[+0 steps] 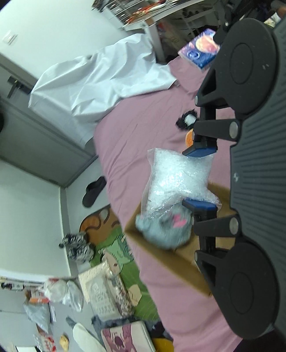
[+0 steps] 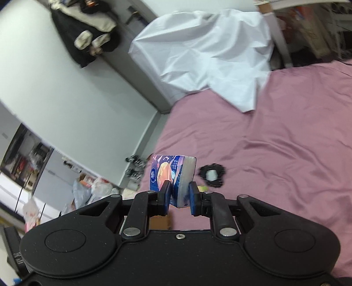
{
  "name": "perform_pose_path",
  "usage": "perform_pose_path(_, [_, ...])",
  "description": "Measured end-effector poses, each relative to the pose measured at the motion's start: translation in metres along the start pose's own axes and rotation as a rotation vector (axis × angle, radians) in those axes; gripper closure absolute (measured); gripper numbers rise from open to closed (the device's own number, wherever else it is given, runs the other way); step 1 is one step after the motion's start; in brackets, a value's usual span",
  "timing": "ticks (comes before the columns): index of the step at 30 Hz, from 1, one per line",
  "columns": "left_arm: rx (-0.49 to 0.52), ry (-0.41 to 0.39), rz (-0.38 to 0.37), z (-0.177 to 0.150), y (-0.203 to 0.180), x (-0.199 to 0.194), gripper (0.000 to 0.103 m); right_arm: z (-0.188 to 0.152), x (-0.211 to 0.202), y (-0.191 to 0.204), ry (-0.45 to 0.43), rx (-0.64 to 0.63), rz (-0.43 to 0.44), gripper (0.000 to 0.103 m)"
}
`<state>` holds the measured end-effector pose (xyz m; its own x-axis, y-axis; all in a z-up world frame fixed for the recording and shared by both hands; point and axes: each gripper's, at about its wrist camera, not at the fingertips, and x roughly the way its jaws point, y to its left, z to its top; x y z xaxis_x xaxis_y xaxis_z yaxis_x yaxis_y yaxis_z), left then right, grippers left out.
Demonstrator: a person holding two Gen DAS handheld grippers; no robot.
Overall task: Organize soft objects
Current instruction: 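Carry the filling bag over the box with the left tool while the right tool carries the tissue pack, then open the left tool to drop the bag while the right tool drops the tissue pack into the box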
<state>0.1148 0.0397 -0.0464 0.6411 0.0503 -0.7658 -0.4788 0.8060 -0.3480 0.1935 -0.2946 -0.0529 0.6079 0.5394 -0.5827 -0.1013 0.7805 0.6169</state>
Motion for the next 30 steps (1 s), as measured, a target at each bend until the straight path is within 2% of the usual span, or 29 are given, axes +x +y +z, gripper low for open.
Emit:
perform_pose_path(5, [-0.028,-0.028,0.029,0.002,0.023,-0.008,0.064,-0.007,-0.001,0.031,0.000,-0.070,0.046,0.086])
perform_pose_path(10, [-0.038,-0.010,0.035,-0.001,0.040,-0.006,0.064,-0.020,0.005,0.053,0.011,-0.100,0.061,0.086])
perform_pose_path(30, [-0.108,0.113,0.047,-0.012,0.103,0.029,0.064,-0.078,0.039,0.107,0.066,-0.176,-0.019,0.086])
